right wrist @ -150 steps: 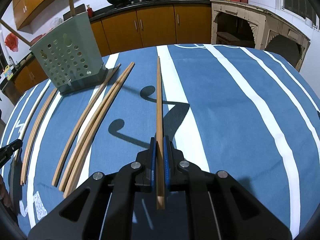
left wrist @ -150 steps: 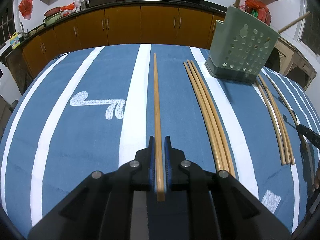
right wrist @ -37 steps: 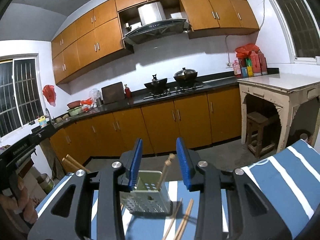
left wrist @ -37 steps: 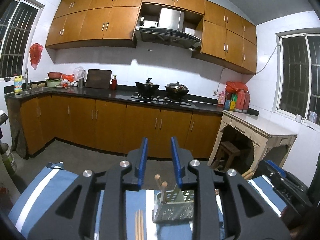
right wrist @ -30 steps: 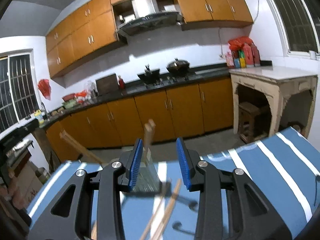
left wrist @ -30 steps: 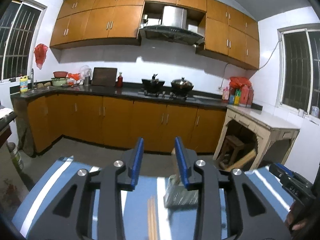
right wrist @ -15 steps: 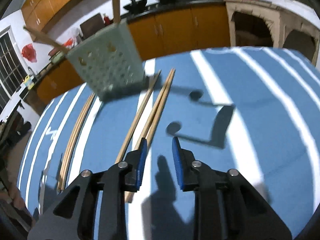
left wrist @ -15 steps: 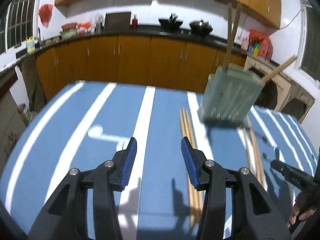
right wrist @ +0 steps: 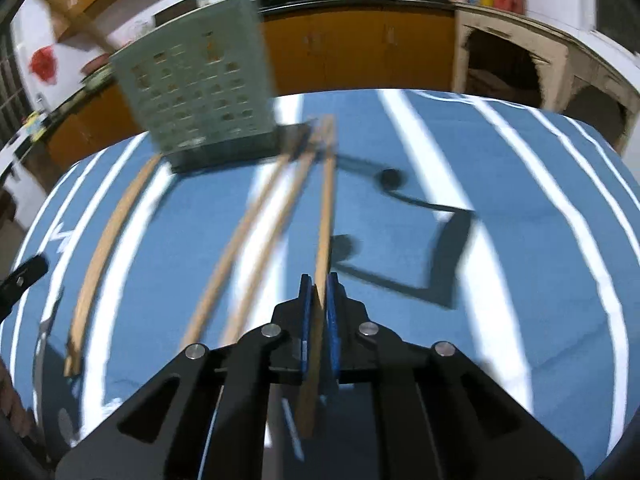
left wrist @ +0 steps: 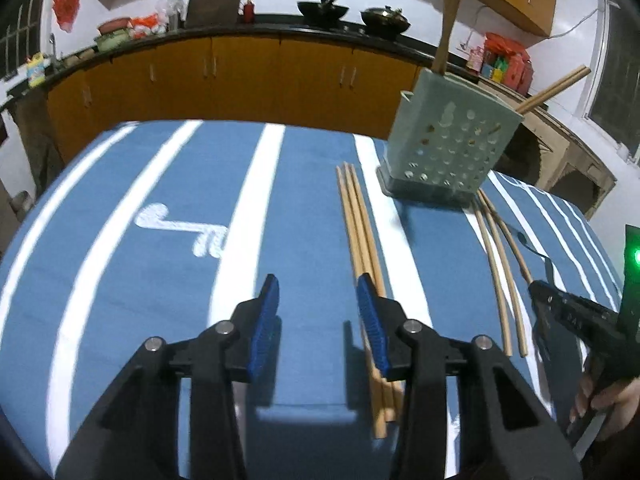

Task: Organize utensils

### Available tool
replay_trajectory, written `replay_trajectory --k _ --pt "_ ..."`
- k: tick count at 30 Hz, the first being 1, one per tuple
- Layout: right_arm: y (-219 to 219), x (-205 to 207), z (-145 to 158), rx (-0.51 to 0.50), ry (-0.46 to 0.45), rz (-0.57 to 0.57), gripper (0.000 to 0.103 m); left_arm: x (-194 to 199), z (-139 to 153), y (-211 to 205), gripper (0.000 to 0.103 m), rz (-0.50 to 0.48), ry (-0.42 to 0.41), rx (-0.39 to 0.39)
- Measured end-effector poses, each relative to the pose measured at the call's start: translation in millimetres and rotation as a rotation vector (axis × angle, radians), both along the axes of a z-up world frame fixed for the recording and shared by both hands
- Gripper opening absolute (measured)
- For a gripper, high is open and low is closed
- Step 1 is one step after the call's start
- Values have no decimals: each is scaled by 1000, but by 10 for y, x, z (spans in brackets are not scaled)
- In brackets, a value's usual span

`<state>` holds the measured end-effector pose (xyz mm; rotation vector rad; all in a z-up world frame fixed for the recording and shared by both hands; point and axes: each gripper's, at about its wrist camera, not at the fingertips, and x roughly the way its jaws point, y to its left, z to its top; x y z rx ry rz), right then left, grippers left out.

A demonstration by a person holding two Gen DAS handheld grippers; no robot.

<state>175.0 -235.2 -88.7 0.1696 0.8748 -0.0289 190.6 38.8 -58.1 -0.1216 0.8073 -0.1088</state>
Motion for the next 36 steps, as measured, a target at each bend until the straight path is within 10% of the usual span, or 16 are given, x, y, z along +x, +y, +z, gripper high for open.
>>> replay_trajectory --k 11,22,36 --pt "-322 -54 -22 4 -5 -60 7 127 -263 -307 20 -90 91 42" --pt "-333 -25 -14 -13 -10 -59 7 263 -303 -124 15 21 96 135" --pt "-314 -51 -15 19 -10 -15 7 232 -296 -72 12 4 95 79"
